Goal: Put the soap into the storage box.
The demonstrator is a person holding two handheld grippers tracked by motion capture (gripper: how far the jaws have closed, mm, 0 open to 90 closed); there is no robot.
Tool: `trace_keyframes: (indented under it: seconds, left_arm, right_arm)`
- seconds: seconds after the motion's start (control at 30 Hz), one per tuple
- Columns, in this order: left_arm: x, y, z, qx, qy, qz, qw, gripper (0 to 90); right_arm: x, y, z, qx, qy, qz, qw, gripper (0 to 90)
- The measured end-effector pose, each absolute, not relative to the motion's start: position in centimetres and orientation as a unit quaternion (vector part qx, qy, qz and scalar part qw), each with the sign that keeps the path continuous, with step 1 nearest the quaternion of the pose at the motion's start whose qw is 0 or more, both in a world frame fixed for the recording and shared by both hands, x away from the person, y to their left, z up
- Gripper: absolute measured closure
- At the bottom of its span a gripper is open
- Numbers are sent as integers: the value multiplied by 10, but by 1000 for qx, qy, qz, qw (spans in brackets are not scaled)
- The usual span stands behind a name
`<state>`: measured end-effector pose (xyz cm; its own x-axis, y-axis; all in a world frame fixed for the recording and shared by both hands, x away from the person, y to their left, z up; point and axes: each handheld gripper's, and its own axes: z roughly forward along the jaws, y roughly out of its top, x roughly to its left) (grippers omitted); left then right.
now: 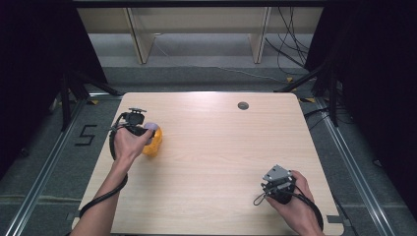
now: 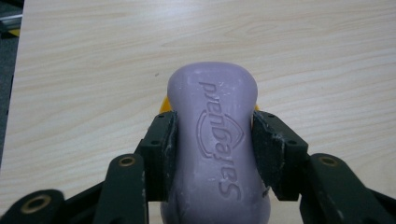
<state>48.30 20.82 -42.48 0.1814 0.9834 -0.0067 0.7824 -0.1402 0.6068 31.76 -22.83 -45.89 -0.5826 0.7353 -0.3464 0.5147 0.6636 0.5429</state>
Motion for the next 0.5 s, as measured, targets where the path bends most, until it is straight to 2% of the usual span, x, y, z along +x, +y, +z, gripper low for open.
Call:
trace_keyframes:
  seconds: [0.5]
  left_arm:
    - [491,204,-442,720,618,200,244,506]
  right_arm:
    - [317,-228,-459,364,866,197,281,411]
